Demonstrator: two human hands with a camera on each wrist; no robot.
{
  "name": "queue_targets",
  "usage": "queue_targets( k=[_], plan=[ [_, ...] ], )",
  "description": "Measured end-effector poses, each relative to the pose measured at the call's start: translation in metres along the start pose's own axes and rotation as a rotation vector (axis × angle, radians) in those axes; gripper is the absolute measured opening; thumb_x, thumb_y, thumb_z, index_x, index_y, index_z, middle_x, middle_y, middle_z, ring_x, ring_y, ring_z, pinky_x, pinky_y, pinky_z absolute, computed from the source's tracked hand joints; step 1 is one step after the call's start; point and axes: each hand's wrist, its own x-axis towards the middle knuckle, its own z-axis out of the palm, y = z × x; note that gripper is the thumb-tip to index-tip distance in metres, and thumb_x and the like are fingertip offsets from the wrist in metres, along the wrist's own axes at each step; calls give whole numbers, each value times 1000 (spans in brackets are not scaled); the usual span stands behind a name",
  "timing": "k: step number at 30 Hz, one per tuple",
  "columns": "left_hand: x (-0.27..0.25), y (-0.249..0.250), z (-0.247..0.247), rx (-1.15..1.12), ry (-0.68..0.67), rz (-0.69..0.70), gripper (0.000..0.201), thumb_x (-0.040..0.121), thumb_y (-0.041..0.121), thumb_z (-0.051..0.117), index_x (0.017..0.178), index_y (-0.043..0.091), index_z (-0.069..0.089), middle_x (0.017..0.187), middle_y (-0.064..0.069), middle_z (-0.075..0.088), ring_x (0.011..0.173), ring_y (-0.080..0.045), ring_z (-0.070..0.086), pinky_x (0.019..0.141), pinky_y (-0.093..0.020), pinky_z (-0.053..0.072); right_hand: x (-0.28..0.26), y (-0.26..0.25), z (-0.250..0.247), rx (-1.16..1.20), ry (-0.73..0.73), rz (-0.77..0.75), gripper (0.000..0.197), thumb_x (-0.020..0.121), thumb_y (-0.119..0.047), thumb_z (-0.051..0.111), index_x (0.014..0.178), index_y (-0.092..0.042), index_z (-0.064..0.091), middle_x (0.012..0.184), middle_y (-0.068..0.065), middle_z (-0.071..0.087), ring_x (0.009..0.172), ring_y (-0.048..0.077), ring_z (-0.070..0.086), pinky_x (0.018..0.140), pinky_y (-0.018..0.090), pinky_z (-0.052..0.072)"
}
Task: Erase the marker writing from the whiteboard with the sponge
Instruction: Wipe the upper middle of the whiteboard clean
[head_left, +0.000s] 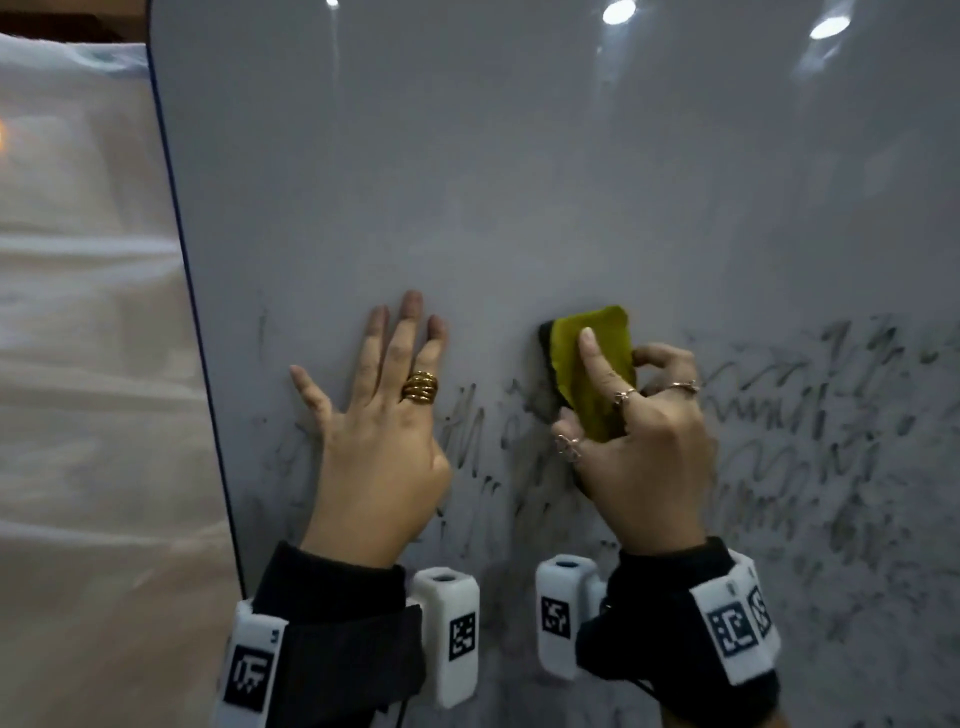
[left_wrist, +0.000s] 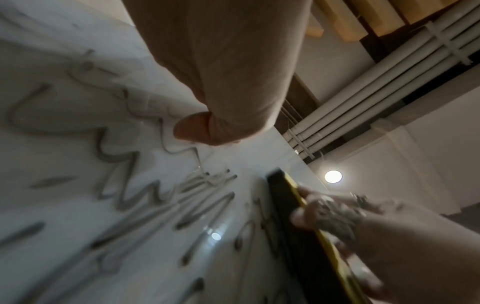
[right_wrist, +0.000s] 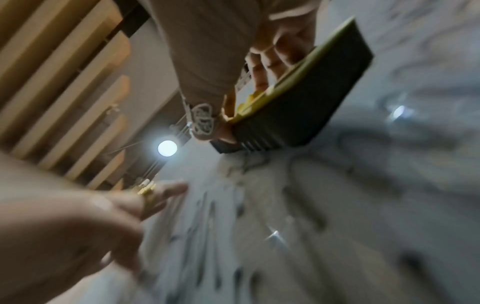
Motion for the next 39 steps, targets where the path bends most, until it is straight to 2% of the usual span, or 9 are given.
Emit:
queue_targets(
  k=[4, 9, 13, 18, 21, 25, 29, 32, 39],
  plan=[
    [0, -2, 4, 19, -6, 11, 88, 68, 15, 36, 151, 26, 9, 159, 8, -9, 144, -9, -10, 99, -64, -13, -7, -7, 11, 38, 53, -80, 53, 62, -31, 64, 115, -30, 66, 110, 8, 63, 74, 24, 59, 62, 25, 44],
    [1, -6, 7, 28, 1, 28, 86, 69, 17, 27, 150, 29, 2, 159, 10, -12, 144, -8, -13, 100, -66, -12, -16, 42, -17, -98, 178, -21, 50, 80, -33, 59, 129, -24, 53, 122, 15, 53, 107, 34, 44, 88, 43, 37],
    [1, 1, 9, 58, 12, 8, 87, 70, 17, 30, 150, 27, -1, 158, 8, -15, 144, -12, -14, 100, -67, -11, -19, 47, -27, 94, 117, -61, 45, 91, -20, 51, 134, -12, 44, 131, 19, 38, 113, 34, 45, 100, 36, 37],
    [0, 19, 11, 51, 103, -59, 74, 71, 20, 26, 144, 12, 34, 158, -6, 18, 145, -25, 17, 93, -79, -1, -23, 11, 0, 134, 137, -127, 41, 85, -26, 62, 120, -6, 60, 127, 19, 56, 104, 30, 62, 92, 36, 48],
    [1, 27, 12, 44, 118, -91, 71, 70, 21, 26, 138, 9, 44, 156, -8, 24, 143, -28, 23, 91, -81, 1, -20, -3, 16, 63, 94, -131, 52, 80, -39, 65, 121, -8, 62, 127, 14, 58, 94, 31, 63, 84, 37, 49],
    [1, 27, 13, 40, 126, -108, 71, 70, 19, 28, 139, 12, 41, 158, -4, 18, 145, -25, 18, 93, -79, -3, -18, 6, 11, -95, 59, -119, 54, 77, -36, 59, 126, -14, 59, 129, 9, 58, 94, 33, 63, 71, 36, 54],
    [0, 26, 9, 15, 68, -128, 72, 81, 11, 42, 149, 21, 20, 159, 7, -6, 146, -14, -7, 100, -70, -13, -5, 49, -11, -177, 138, 51, 55, 82, -40, 58, 129, -13, 56, 126, 23, 49, 109, 42, 50, 81, 44, 51],
    [0, 29, 5, -13, 12, -142, 74, 82, 21, 31, 152, 24, 6, 155, 14, -23, 143, -9, -20, 104, -67, -11, -1, 51, -13, -190, 157, 89, 55, 85, -38, 58, 130, -7, 55, 113, 28, 49, 104, 37, 43, 86, 41, 40],
    [1, 46, 3, -62, 6, -233, 83, 69, 26, 31, 151, 16, 15, 159, 7, -12, 146, -15, -9, 105, -69, -3, -7, 17, 12, -142, 41, -195, 56, 82, -36, 55, 133, -13, 52, 117, 12, 47, 96, 37, 51, 83, 38, 34]
  ],
)
